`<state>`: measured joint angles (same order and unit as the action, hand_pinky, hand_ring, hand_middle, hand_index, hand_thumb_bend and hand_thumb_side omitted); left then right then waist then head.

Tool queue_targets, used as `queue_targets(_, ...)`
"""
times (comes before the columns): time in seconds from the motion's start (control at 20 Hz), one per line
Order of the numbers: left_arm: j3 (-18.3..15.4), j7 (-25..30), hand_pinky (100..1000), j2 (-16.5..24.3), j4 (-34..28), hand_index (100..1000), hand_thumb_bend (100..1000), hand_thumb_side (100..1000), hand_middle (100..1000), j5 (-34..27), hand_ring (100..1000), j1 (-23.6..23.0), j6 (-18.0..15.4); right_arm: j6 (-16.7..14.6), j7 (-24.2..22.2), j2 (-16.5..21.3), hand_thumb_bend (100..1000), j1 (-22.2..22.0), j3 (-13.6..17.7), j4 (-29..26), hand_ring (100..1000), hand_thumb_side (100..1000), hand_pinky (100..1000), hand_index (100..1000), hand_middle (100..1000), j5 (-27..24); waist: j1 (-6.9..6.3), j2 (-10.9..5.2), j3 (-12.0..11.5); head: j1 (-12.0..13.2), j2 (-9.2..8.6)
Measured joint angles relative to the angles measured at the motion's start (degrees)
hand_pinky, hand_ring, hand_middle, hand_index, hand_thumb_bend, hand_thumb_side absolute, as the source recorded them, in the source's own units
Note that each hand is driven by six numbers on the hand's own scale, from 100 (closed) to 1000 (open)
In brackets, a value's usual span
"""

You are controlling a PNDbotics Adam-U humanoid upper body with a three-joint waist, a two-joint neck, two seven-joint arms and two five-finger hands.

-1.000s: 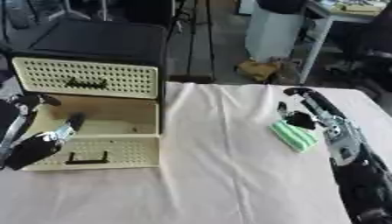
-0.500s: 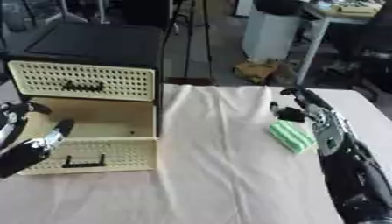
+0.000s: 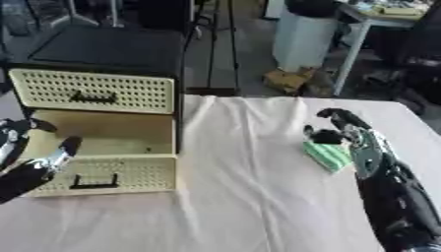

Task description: Pick up objects from table and place into drawer.

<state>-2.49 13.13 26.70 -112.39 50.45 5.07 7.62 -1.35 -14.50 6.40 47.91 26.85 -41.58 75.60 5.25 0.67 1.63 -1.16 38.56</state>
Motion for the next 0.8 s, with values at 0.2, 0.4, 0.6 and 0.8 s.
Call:
queue_targets(0.2, 0.0, 0.4, 100, 0.0, 0.0, 728, 479, 1000, 100, 0.1, 100, 0.0, -0.1, 1.1, 1.6, 0.3, 201, -0.3, 0.0, 2.2, 1000, 515, 883, 900, 876, 0.1, 0.02, 0.0, 0.0, 0.0, -0.14)
queue_targets(0.4, -0.1, 0.4, 100, 0.0, 0.0, 728, 479, 1000, 100, 0.3, 100, 0.0, -0.1, 1.9, 3.3, 0.7, 197, -0.6, -0.4, 4.4, 1000, 514, 882, 900, 876, -0.2, 0.02, 0.01, 0.0, 0.0, -0.25)
queue_targets(0.6, -0.1, 0.5, 100, 0.0, 0.0, 728, 478, 1000, 100, 0.5, 100, 0.0, -0.1, 2.4, 4.9, 1.0, 196, -0.6, -1.1, 6.2, 1000, 513, 881, 900, 875, -0.8, 0.02, 0.01, 0.0, 0.0, -0.43)
queue_targets(0.8, -0.1, 0.5, 100, 0.0, 0.0, 729, 477, 1000, 100, 0.6, 100, 0.0, -0.2, 2.6, 6.0, 1.3, 198, -0.6, -1.8, 7.6, 1000, 515, 879, 900, 875, -1.4, 0.02, 0.02, 0.0, 0.1, -0.44)
